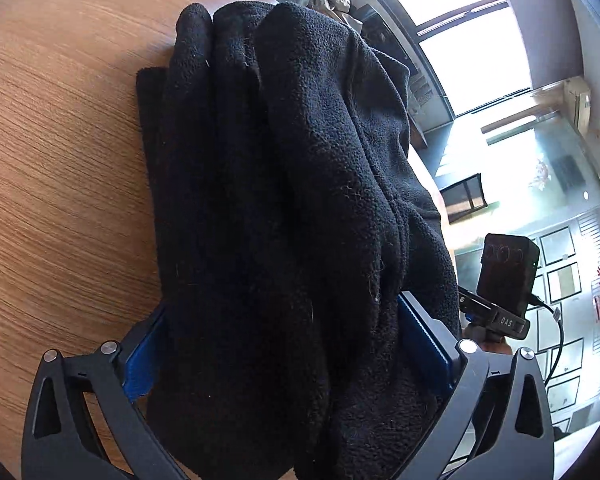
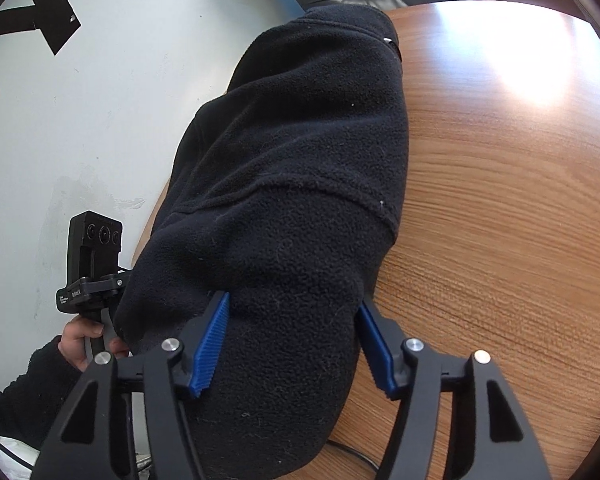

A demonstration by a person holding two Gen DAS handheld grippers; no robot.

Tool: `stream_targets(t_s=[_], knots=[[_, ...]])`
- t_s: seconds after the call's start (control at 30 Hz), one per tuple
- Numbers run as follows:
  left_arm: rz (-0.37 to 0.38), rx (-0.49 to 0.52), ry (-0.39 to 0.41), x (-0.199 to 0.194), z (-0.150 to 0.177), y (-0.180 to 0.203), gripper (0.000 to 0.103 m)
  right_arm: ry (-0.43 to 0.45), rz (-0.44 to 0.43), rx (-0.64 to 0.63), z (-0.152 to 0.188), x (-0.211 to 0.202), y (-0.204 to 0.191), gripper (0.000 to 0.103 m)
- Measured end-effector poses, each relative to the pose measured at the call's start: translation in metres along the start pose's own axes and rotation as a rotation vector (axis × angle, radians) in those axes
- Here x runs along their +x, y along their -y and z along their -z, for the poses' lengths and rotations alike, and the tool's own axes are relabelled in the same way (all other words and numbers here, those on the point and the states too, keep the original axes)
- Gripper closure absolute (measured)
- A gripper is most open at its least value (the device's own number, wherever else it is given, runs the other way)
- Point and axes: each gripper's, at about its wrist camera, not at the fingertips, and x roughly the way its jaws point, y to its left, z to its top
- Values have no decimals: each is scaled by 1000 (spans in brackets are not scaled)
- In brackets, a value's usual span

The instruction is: Fold clothes

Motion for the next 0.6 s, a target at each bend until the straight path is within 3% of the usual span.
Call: stream_targets(t_s=[0.07,0.17,0.23,0.43,0.6], knots=[[43,16,5,-4,-1,0,23,18,15,-22,2,-2,-5,49],[71,18,-4,-13,-2,-1,42,65,31,-59,6,-5,-16,56],[79,30,-10,-20,-4,-3,48,100,40,-75,9,-7,-23,60],[67,94,110,-57,-38,-3,51,178,46,-133,9,-2,-54,67],[0,172,179,-93,-94,-5,51,246,22,-148,-31,18,-85,68]])
